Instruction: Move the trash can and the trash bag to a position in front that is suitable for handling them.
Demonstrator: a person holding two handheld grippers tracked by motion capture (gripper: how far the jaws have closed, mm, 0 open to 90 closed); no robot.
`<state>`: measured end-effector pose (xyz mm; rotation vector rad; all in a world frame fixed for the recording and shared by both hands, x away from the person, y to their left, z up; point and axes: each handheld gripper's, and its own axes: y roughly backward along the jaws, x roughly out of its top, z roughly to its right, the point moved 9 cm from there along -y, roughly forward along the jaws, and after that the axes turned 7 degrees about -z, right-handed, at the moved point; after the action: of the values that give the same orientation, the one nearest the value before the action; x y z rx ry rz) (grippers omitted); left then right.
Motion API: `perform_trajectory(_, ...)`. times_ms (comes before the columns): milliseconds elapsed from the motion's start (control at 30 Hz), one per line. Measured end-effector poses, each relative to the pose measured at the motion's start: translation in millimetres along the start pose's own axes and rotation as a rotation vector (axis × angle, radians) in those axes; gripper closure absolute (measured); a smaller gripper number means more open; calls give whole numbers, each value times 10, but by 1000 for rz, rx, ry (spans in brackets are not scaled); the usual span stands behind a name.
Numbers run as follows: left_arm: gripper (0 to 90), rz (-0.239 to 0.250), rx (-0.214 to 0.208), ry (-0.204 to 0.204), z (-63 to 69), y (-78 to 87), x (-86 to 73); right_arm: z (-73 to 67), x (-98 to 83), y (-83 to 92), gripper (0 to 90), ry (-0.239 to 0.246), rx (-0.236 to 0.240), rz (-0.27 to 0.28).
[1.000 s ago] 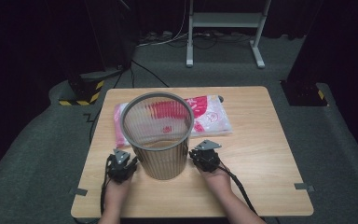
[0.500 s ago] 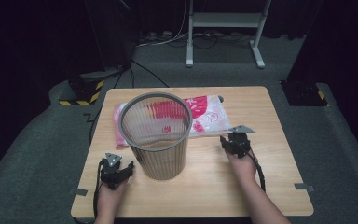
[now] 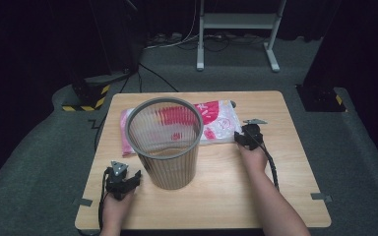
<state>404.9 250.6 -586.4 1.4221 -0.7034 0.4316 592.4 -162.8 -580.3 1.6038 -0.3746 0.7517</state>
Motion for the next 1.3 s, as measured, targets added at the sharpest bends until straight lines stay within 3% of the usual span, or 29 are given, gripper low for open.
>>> perform_trajectory(33, 399, 0, 0, 0, 0, 0, 0, 0, 0, 0, 560, 0, 0, 0)
perform_trajectory(67, 399, 0, -2, 1, 0, -1, 1, -35, -17, 18, 694, 48, -20, -9)
perform_trajectory(100, 399, 0, -2, 1, 0, -1, 1, -35, -17, 18, 694, 48, -20, -9)
perform_trajectory(133, 399, 0, -3, 2, 0, -1, 1, -80, -46, 45, 814, 78, -5, -15)
perform_trajectory(233, 399, 0, -2, 1, -1, -2, 1, -114, -119, 114, 885, 65, 36, -34)
perform_trajectory(400, 398, 2, 8, 6, -1, -7, 9, -142, -357, 318, 891, 112, 47, -23)
perform_trajectory(533, 398, 2, 3, 10, 0, -8, 8, -318, -854, 740, 891, 105, 119, -21)
perform_trajectory(633, 398, 1, 3, 10, 0, -7, 8, -471, -1093, 955, 854, 149, 128, -14)
perform_trajectory(700, 398, 2, 3, 10, 1, -8, 8, -485, -1131, 1061, 813, 169, 126, 3)
perform_trajectory(767, 398, 2, 3, 10, 1, -8, 8, -407, -1062, 1141, 757, 165, 107, 31)
perform_trajectory(833, 398, 2, 3, 11, 1, -8, 8, -318, -972, 1148, 703, 135, 105, 47)
perform_trajectory(933, 398, 2, 3, 11, 1, -8, 8, -132, -791, 1019, 622, 84, 81, 50)
perform_trajectory(1033, 398, 2, 3, 10, 1, -8, 9, -41, -695, 948, 606, 69, 55, 49)
perform_trajectory(1067, 398, 2, 3, 10, 1, -8, 9, 81, -599, 835, 581, 63, -5, 48)
perform_trajectory(1100, 398, 2, 3, 10, 1, -8, 9, 122, -585, 780, 569, 51, -14, 33)
perform_trajectory(1200, 398, 2, 4, 10, 1, -8, 8, 232, -581, 610, 608, -33, 12, 10)
perform_trajectory(1233, 398, 2, 4, 10, 1, -8, 8, 250, -611, 555, 631, -45, 8, -11)
perform_trajectory(1300, 398, 2, 4, 10, 1, -7, 8, 255, -607, 548, 674, -31, -9, 7)
